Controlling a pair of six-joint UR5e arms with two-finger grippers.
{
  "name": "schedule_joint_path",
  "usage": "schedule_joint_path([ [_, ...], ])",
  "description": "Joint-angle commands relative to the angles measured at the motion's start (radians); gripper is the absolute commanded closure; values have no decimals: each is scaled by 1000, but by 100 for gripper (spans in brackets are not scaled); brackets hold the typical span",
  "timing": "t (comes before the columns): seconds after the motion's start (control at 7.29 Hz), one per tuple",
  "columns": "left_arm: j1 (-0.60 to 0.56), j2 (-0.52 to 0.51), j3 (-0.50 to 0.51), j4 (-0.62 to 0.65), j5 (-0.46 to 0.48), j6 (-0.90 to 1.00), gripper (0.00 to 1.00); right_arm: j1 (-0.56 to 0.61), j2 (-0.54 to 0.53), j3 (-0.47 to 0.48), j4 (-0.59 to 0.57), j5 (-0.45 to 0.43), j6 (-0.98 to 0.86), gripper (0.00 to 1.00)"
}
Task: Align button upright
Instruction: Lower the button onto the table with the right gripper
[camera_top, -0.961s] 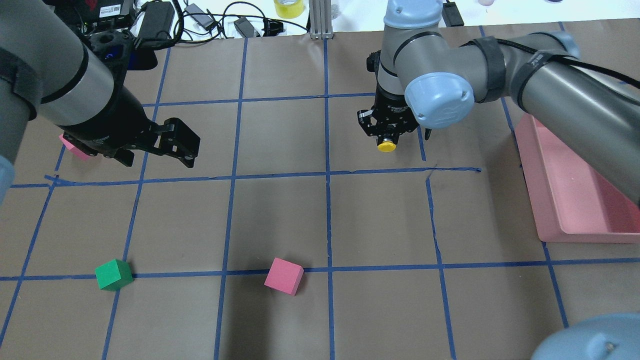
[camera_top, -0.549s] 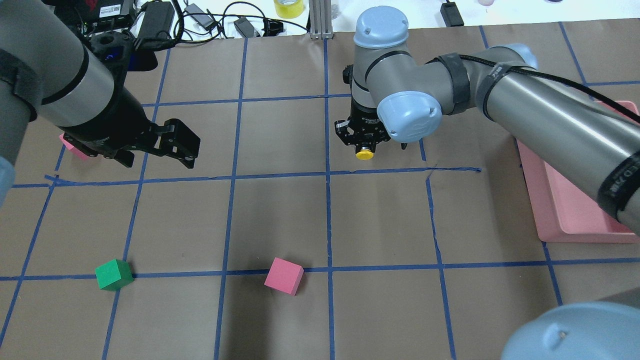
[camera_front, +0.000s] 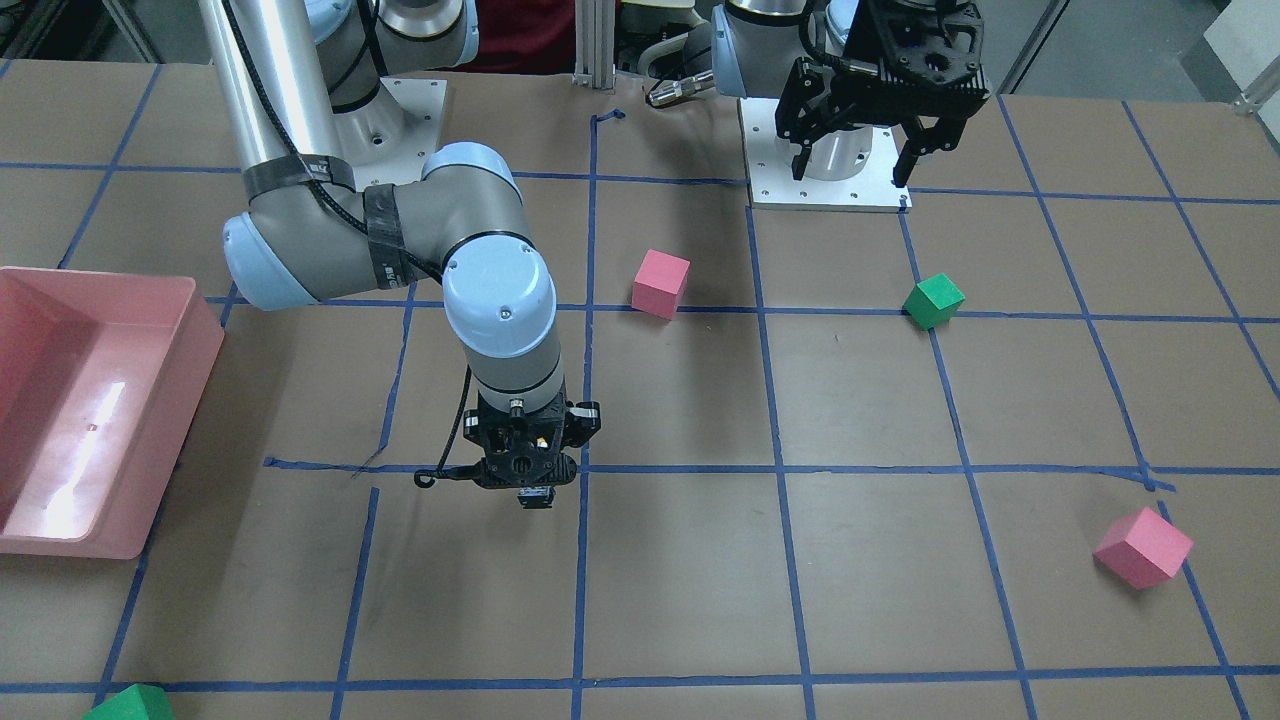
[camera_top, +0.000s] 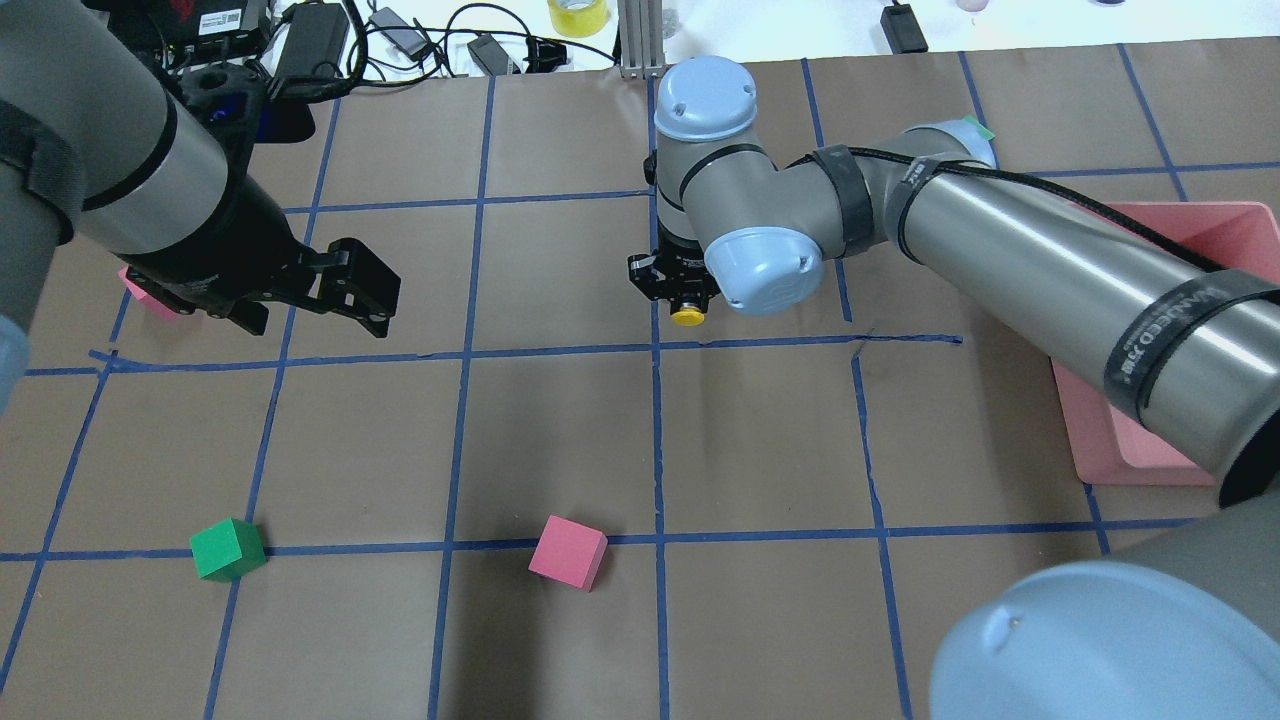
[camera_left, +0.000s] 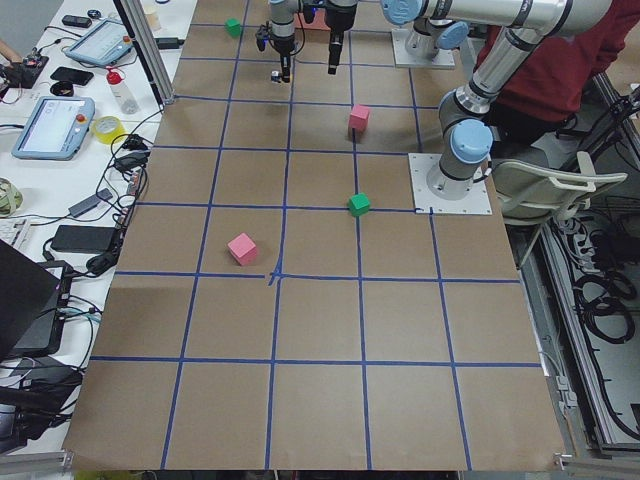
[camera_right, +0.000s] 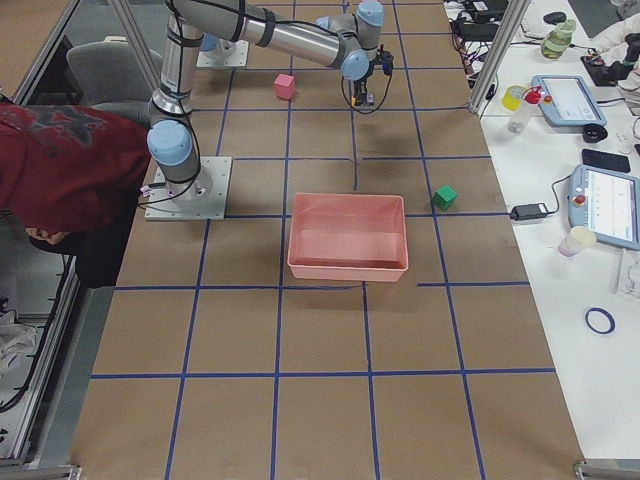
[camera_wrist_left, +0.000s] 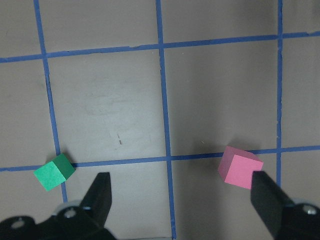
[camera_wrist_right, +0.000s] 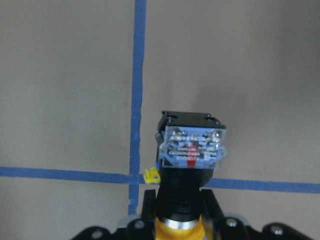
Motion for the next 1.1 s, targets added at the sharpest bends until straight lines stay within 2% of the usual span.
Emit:
schedule_joint_path([
  [0.0, 0, 0, -1, -2, 0, 0, 0, 14, 28, -2, -39, 8, 19, 100],
  [0.14, 0, 2, -1, -2, 0, 0, 0, 14, 38, -2, -59, 44, 21, 100],
  [0.96, 0, 3, -2, -2, 0, 0, 0, 37, 110, -46, -103, 48, 21, 100],
])
